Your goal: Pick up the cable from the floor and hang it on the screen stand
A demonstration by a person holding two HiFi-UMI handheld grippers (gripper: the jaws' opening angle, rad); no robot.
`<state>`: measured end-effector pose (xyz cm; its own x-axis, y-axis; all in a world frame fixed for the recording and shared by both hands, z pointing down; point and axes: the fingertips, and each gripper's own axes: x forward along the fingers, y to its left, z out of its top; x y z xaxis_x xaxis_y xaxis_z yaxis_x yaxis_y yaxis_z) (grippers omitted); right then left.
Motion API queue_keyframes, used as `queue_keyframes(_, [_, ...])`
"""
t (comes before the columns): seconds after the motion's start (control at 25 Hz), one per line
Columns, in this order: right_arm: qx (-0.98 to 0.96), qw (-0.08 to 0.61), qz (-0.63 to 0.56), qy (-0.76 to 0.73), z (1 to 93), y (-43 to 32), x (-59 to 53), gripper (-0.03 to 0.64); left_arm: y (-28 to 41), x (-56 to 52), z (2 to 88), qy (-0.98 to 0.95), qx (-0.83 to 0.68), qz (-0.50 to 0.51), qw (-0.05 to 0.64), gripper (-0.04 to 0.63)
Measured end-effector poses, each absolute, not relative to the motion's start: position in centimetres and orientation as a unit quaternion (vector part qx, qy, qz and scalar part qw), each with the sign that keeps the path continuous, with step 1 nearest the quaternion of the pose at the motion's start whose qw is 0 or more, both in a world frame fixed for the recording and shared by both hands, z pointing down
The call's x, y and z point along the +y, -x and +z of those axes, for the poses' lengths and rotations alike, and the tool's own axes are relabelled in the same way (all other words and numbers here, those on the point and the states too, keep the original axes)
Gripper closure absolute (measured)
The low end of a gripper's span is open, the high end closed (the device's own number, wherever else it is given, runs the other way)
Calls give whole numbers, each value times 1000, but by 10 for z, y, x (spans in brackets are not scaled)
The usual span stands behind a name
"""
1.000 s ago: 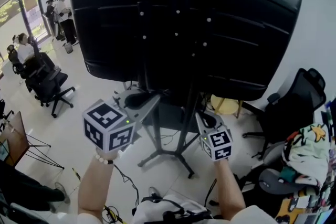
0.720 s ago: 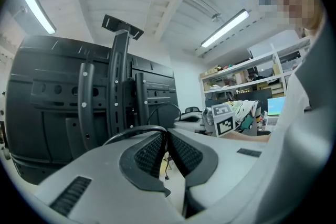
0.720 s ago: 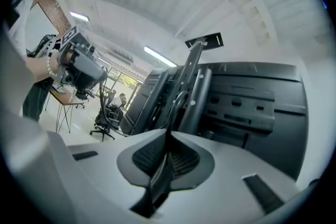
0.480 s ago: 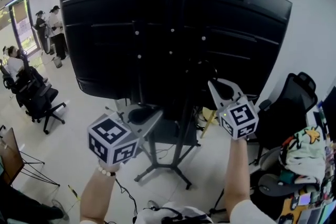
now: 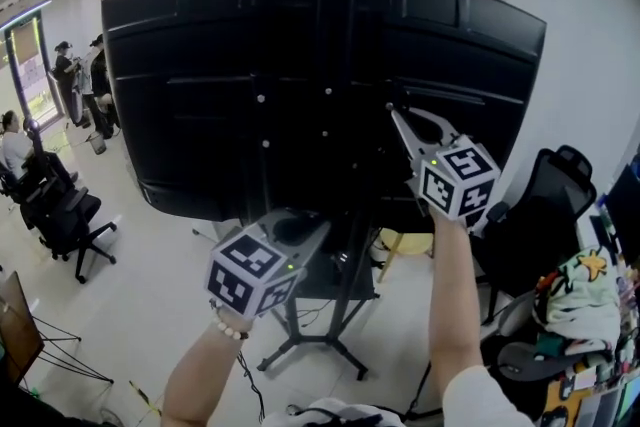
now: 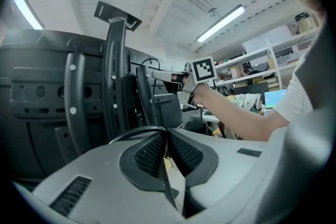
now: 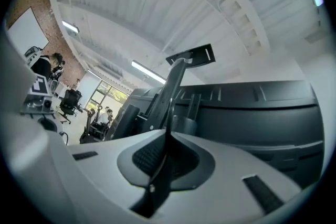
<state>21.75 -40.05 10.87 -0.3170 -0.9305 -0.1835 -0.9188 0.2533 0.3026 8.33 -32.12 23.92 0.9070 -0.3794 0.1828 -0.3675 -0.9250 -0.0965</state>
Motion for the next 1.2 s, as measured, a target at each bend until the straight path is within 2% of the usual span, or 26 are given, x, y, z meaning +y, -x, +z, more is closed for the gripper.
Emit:
queue_keyframes(0.24, [-781,-15,-171,-601,78,-236,-417,595,-77,-359,201,968,236,-62,62,578])
queue_keyframes(0.4, [-765,-36,-115,-632,71,-270,-430,595,-69,-374,172,963,258,-27,70,578])
queue_keyframes(0.64, [-728,3,-70,-682,115,-314,-424,594,-81,-379,157,965,249,-24,77,578])
queue_keyframes(0.8, [-724,19,-36,-689,164,-331,-416,591,-93,-380,171,970,239,-17,49,578])
queue_keyframes(0.96, [-758,49,-7,-651,224,-308,-410,586,-98,-376,201,972,236,-18,7,577])
queue_keyframes(1.2, [-763,60,-59,-641,231,-277,-391,563,-99,-357,255,966,252,-29,-48,575])
